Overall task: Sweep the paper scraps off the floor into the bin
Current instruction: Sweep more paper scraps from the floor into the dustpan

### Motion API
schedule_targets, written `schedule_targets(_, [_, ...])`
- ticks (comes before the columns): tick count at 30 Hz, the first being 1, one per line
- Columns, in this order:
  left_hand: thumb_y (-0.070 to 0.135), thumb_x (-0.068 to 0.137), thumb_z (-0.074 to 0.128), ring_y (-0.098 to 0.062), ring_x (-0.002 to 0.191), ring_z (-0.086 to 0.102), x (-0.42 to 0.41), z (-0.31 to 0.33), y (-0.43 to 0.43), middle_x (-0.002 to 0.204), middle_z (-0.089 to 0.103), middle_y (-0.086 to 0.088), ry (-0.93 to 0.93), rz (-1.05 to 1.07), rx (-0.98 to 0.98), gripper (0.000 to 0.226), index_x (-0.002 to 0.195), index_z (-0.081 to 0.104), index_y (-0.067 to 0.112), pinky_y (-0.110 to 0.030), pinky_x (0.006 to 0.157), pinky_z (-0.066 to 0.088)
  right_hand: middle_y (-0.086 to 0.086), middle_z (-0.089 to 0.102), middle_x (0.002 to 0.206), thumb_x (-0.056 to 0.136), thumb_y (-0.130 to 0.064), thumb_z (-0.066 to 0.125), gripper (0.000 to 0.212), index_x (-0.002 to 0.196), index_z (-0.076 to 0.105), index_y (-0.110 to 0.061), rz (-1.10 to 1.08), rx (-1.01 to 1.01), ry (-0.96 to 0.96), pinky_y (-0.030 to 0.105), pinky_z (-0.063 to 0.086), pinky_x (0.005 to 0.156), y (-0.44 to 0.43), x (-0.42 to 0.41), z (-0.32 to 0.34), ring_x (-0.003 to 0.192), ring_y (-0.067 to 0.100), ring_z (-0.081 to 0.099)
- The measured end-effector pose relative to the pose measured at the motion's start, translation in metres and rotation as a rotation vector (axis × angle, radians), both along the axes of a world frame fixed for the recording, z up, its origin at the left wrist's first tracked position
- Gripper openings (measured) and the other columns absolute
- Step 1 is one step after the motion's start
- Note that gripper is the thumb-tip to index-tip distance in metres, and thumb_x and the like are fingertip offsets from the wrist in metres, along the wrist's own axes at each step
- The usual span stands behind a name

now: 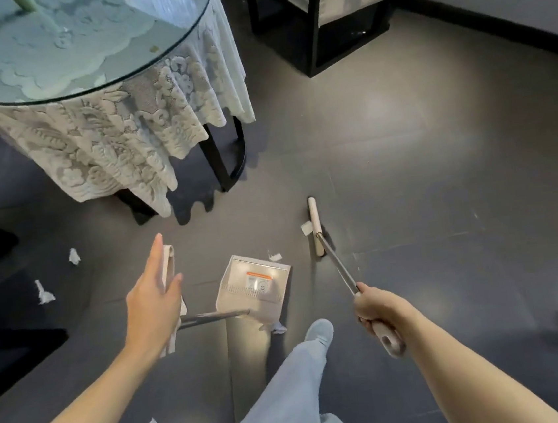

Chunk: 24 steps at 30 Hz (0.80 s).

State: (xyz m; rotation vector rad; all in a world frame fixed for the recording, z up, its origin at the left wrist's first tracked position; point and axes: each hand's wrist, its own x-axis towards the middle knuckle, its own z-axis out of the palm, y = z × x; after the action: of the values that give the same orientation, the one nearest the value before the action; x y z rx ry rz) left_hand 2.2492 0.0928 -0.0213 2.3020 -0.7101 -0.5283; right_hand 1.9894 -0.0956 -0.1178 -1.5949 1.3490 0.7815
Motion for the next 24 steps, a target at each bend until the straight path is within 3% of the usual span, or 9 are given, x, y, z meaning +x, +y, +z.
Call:
schedule_targets(4, [0.013, 0.097, 0.05, -0.021, 0.139, 0.033, -0.014, 0.007, 0.068, 0.152, 0.033, 0.006, 0.018, 0.087, -0.003, 0.065, 0.149, 0.02, 0.041, -0.034, 0.112, 0.026, 0.006, 0.061, 0.076, 0.084, -0.004, 0.031, 0.065, 0.147, 0.026, -0.021, 0.084, 0.049, 0.013, 0.024, 0.044, 0.047, 0.071, -0.004, 0.006, 0.056, 0.018, 0.054])
schedule_targets(7, [0.014, 0.096, 0.053, -0.025, 0.134, 0.042, -0.022, 0.013, 0.115, 0.15, 0.036, 0.008, 0.018, 0.131, 0.01, 0.067, 0.147, 0.022, 0.043, -0.039, 0.112, 0.032, 0.009, 0.061, 0.086, 0.084, -0.004, 0.032, 0.064, 0.145, 0.03, -0.024, 0.117, 0.09, -0.013, 0.031, 0.05, 0.058, 0.11, -0.007, 0.018, 0.065, 0.021, 0.055])
schedule_targets(11, [0.016, 0.095, 0.054, -0.037, 0.118, 0.055, -0.026, 0.014, 0.165, 0.147, 0.04, 0.007, 0.022, 0.161, 0.076, 0.068, 0.146, 0.022, 0.047, -0.048, 0.105, 0.041, 0.011, 0.063, 0.073, 0.08, -0.003, 0.036, 0.047, 0.122, 0.051, -0.02, 0.145, 0.043, -0.038, 0.029, 0.046, 0.05, 0.125, -0.012, 0.047, 0.051, 0.022, 0.052])
schedule_targets(13, [0.016, 0.095, 0.054, -0.043, 0.111, 0.058, -0.024, 0.01, 0.186, 0.148, 0.041, 0.007, 0.035, 0.187, 0.091, 0.068, 0.145, 0.023, 0.049, -0.049, 0.104, 0.042, 0.009, 0.06, 0.063, 0.081, -0.003, 0.04, 0.032, 0.107, 0.052, -0.016, 0.124, 0.004, -0.043, 0.025, 0.044, 0.045, 0.134, -0.014, 0.062, 0.044, 0.021, 0.051])
schedule_targets(15, [0.017, 0.094, 0.054, -0.043, 0.109, 0.059, -0.021, 0.006, 0.206, 0.147, 0.041, 0.007, 0.05, 0.215, 0.097, 0.068, 0.144, 0.023, 0.05, -0.05, 0.102, 0.043, 0.007, 0.059, 0.061, 0.087, -0.009, 0.036, 0.02, 0.1, 0.051, -0.013, 0.065, -0.045, -0.035, 0.023, 0.042, 0.044, 0.152, -0.017, 0.07, 0.044, 0.018, 0.051])
schedule_targets(17, [0.017, 0.094, 0.054, -0.042, 0.107, 0.06, -0.014, 0.004, 0.223, 0.147, 0.041, 0.007, 0.047, 0.222, 0.106, 0.069, 0.143, 0.022, 0.053, -0.051, 0.1, 0.045, 0.007, 0.061, 0.064, 0.091, -0.014, 0.031, 0.023, 0.098, 0.052, -0.009, -0.009, -0.044, -0.031, 0.023, 0.043, 0.046, 0.173, -0.02, 0.066, 0.046, 0.018, 0.053])
schedule_targets(19, [0.017, 0.094, 0.054, -0.043, 0.1, 0.062, -0.006, 0.001, 0.239, 0.145, 0.044, 0.008, 0.052, 0.225, 0.121, 0.069, 0.142, 0.021, 0.056, -0.05, 0.098, 0.046, 0.01, 0.057, 0.066, 0.093, -0.012, 0.034, 0.019, 0.103, 0.049, -0.007, -0.132, 0.06, -0.074, 0.025, 0.044, 0.046, 0.193, -0.024, 0.051, 0.048, 0.019, 0.053])
schedule_targets(21, [0.016, 0.094, 0.054, -0.041, 0.095, 0.062, 0.003, -0.002, 0.255, 0.141, 0.046, 0.009, 0.06, 0.22, 0.117, 0.069, 0.143, 0.022, 0.053, -0.048, 0.096, 0.047, 0.011, 0.049, 0.069, 0.094, -0.007, 0.037, 0.016, 0.106, 0.047, -0.008, -0.411, 0.199, -0.111, 0.026, 0.041, 0.046, 0.212, -0.027, 0.037, 0.05, 0.018, 0.048])
schedule_targets(24, [0.014, 0.094, 0.054, -0.038, 0.109, 0.058, 0.025, -0.009, 0.279, 0.144, 0.045, 0.008, 0.063, 0.19, 0.114, 0.068, 0.144, 0.024, 0.05, -0.046, 0.101, 0.044, 0.007, 0.042, 0.068, 0.097, -0.009, 0.037, 0.016, 0.108, 0.048, -0.015, -0.626, 0.274, -0.108, 0.023, 0.037, 0.045, 0.244, -0.024, 0.017, 0.05, 0.015, 0.04])
